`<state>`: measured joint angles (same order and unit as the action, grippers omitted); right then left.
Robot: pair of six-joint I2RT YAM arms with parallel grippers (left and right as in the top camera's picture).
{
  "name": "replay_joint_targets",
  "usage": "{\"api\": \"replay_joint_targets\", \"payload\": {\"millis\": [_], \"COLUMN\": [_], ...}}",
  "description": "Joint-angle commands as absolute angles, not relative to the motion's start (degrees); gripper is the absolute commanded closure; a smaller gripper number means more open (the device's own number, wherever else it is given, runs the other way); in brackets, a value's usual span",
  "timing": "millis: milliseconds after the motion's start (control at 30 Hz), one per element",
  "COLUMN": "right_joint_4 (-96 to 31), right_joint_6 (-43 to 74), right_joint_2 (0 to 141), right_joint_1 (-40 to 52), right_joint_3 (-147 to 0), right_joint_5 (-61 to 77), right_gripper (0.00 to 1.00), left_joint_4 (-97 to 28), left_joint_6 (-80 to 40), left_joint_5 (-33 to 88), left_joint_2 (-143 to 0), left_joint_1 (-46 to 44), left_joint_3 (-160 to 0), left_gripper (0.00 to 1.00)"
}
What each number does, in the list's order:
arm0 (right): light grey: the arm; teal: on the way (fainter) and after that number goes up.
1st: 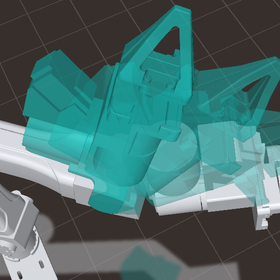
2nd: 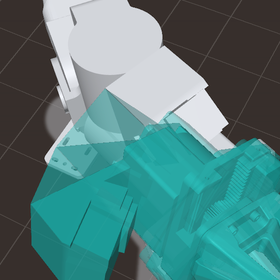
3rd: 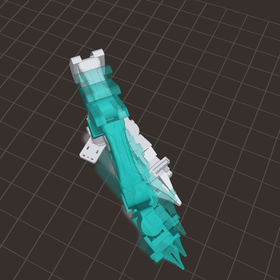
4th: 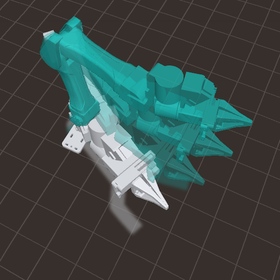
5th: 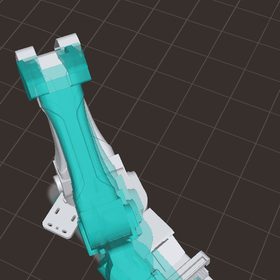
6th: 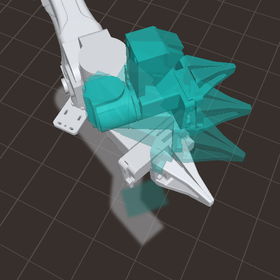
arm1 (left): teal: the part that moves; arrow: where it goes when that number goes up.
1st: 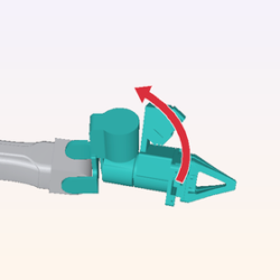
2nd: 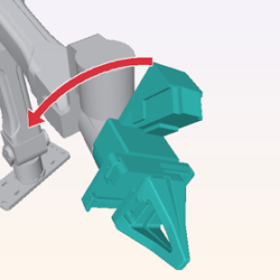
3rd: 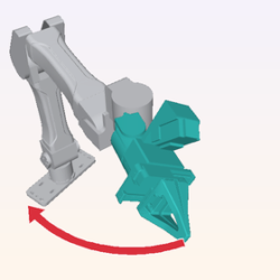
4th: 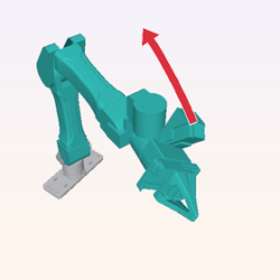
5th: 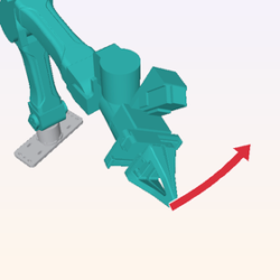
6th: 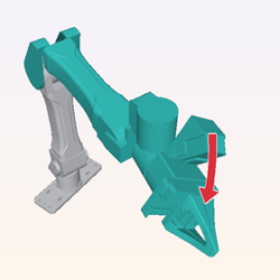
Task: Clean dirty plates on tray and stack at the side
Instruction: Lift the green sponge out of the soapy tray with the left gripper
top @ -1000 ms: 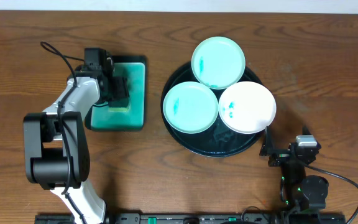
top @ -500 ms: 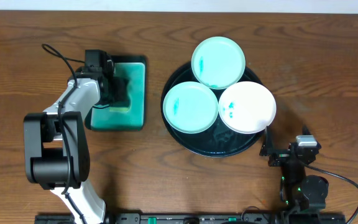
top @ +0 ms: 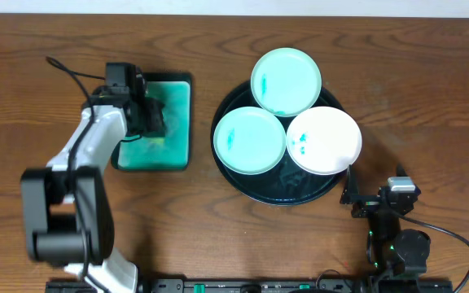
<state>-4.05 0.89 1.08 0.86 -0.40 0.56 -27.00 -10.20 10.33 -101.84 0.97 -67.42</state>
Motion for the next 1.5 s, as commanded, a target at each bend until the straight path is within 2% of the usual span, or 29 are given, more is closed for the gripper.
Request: {"api": "replay_joint_targets", "payload": {"millis": [0,233,567,900,1267,1467], "right_joint_4": [-4.29,-4.29,-4.29,-4.29,-4.29,-4.29], "right_joint_6": [1.65,1.65,1.65,1.65,1.65,1.65], "right_joint_2": [1.02,1.02,1.02,1.02,1.02,1.02], "right_joint_1": [0.03,0.03,0.03,0.03,0.03,0.03], "right_joint_3": [-0.32,-0.32,-0.32,-0.32,-0.32,-0.32], "right_joint_5": [0.30,0.30,0.30,0.30,0.30,0.30], "right_gripper": [0.01,0.01,0.01,0.01,0.01,0.01], "left_joint_4": [-27.64,-29.52,-23.16,-26.92,-19.97,-21.41], "left_joint_6": [-11.53,-11.51,-13.87,-15.33,-15.40,-15.38], "left_joint_5": [9.85,9.82,9.85,9.85,9.93,15.25], "left_joint_2": [-94.89,-89.56,-100.86,-88.95,-98.72,-92.18], "left_joint_1": [1.17,1.17,1.43,1.17,1.32,1.32], "left_joint_3": [-67.42,-67.22,-61.65,-64.20,-58.41,-59.88], "left_gripper": [0.93,0.93,0.93,0.93,0.93,0.93]}}
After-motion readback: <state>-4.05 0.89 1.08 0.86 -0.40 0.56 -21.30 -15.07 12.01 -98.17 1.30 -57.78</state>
